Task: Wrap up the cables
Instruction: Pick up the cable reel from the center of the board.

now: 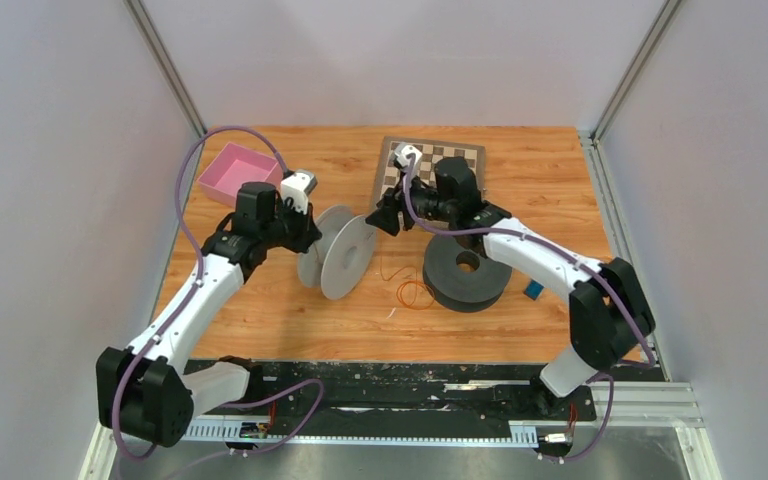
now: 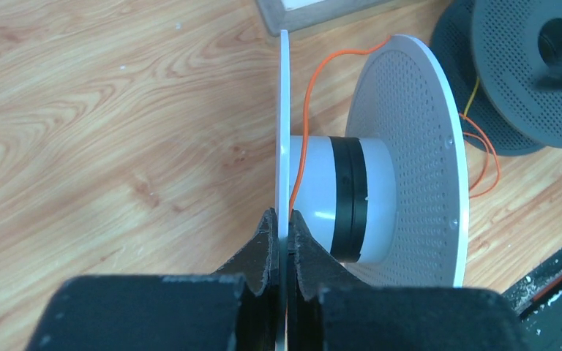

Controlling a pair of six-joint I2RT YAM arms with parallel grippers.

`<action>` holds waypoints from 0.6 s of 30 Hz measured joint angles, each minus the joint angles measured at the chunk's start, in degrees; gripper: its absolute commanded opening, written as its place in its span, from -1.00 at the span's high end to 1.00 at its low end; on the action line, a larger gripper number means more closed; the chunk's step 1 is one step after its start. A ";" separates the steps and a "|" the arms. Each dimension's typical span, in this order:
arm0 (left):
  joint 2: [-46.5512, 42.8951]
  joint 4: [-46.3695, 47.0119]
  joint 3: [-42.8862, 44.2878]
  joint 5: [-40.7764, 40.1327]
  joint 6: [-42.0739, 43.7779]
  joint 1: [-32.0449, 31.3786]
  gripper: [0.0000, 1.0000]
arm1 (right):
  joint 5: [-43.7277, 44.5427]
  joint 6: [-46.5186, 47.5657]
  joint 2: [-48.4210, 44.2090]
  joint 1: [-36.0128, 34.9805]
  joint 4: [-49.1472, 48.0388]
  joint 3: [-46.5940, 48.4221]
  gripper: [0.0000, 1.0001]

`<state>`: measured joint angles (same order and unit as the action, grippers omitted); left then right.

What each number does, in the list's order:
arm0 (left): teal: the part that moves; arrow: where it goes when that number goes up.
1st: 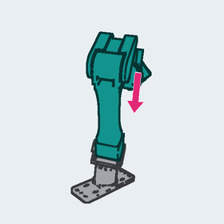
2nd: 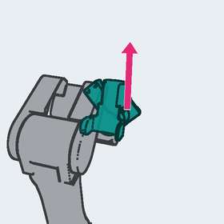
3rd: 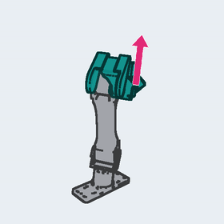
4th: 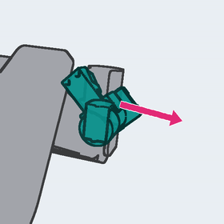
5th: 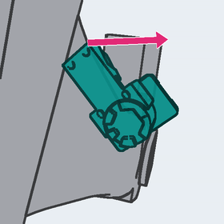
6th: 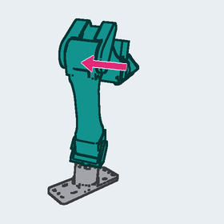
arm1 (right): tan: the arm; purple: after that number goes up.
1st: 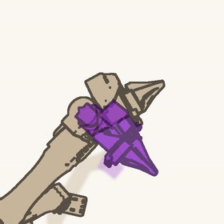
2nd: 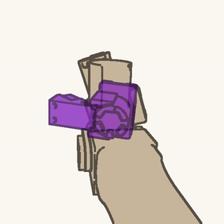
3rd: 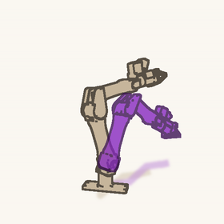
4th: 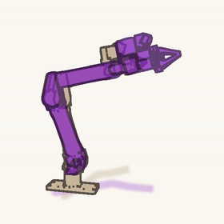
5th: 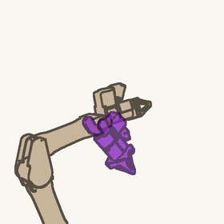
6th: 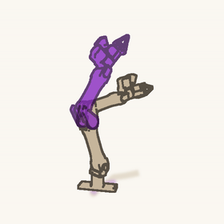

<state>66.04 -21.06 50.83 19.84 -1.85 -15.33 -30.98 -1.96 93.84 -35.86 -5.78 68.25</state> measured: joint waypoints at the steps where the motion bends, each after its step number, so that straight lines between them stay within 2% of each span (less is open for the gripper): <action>1: -0.48 -0.87 0.28 -1.05 -0.44 0.04 1.00 | 0.00 -0.02 -1.86 0.00 0.11 -1.25 -0.14; 5: -2.78 -5.16 3.21 -4.52 -2.54 0.11 1.00 | -1.38 0.52 -8.87 0.00 -3.10 -8.28 -0.18; 9: -5.97 -8.59 6.75 -6.49 -4.09 0.11 1.00 | -2.64 1.16 -12.70 -0.28 -10.51 -17.42 -0.25; 14: -11.19 -12.04 11.15 -8.20 -5.66 0.11 1.00 | 0.24 3.72 -14.12 -2.40 -21.59 -29.22 -0.33; 18: -13.99 -14.25 14.56 -7.87 -7.15 0.11 1.00 | 0.42 4.68 -11.85 -3.65 -29.00 -30.84 -0.38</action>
<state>52.05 -35.31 65.39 11.97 -8.99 -15.22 -30.57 2.72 82.00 -39.51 -34.79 37.41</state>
